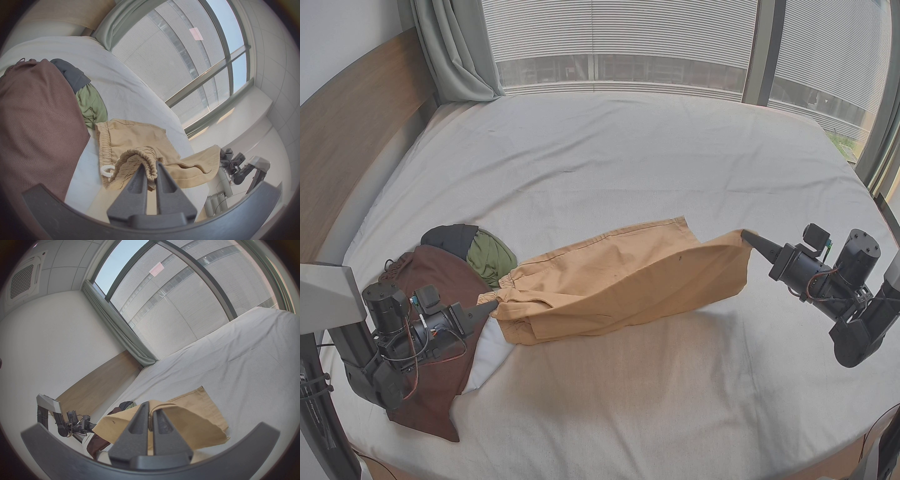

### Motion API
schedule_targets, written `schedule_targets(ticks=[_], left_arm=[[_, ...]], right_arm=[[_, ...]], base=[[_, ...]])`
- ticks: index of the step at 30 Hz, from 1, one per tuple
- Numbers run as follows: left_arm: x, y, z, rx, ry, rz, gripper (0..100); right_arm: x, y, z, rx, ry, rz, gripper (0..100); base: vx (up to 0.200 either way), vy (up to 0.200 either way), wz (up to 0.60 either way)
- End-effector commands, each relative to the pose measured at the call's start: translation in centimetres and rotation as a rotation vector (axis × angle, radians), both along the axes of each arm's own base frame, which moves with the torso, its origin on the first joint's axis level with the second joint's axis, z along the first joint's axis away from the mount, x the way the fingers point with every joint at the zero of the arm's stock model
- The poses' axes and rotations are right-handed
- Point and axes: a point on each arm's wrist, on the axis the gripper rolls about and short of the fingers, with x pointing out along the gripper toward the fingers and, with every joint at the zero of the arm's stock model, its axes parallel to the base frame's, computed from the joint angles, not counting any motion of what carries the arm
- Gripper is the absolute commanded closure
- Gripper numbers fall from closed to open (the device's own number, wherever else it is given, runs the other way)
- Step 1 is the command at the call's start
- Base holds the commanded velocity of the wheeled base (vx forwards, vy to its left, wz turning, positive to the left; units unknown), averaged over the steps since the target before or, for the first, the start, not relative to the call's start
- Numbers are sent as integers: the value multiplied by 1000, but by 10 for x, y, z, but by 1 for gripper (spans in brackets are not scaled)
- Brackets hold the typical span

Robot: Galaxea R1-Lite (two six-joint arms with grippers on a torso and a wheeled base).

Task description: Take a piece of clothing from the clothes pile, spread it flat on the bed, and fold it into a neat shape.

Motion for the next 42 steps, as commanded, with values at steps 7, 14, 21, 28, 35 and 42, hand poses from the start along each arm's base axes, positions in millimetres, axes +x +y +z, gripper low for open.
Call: schedule_targets(ticks=[7,14,21,28,35,42], left_arm=[[6,-3,25,-68,-58,41,100],[12,-2,25,-71,-65,49,100],[18,-2,18,-72,-51,62,100],[25,-3,8,-68,-33,81,100],[28,-4,2,-65,-18,86,100],[31,-4,-2,-64,-14,89,100]], right_arm=[[32,1,-5,25,-13,-7,100],[58,6,2,35,-4,-3,100],[84,7,3,39,-4,-8,100],[100,5,-5,38,13,-19,100],[104,-2,-14,34,40,-46,100],[110,-2,-16,35,35,-47,100]], base=[[0,0,0],[0,0,0],[0,0,0],[0,0,0],[0,0,0],[0,0,0]])
